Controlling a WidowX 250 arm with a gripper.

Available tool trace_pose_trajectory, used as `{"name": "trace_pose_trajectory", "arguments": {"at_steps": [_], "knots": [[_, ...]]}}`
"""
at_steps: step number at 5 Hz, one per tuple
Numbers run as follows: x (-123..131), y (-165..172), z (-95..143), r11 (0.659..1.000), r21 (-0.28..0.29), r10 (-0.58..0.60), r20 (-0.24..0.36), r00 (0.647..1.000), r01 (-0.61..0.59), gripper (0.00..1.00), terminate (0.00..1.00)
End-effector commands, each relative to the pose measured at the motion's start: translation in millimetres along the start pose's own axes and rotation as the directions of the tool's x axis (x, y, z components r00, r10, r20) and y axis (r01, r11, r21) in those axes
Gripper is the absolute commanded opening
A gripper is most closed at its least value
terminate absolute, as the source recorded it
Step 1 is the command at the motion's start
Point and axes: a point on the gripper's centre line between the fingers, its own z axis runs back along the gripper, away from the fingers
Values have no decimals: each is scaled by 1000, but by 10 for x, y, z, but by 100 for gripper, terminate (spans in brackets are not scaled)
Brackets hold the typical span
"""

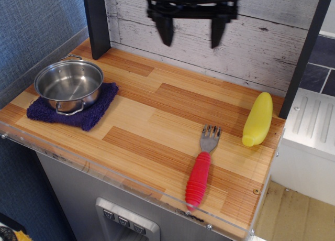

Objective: Pick vessel on the blue cloth and keep it on the top right

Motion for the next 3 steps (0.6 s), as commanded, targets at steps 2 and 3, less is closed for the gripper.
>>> {"name": "trace_pose_trajectory", "arguments": {"at_steps": [2,3], "knots": [[-3,533,-150,994,107,-1,1,1000,0,100,0],[-47,791,-244,987,155,31,-15,999,-29,100,0]]}}
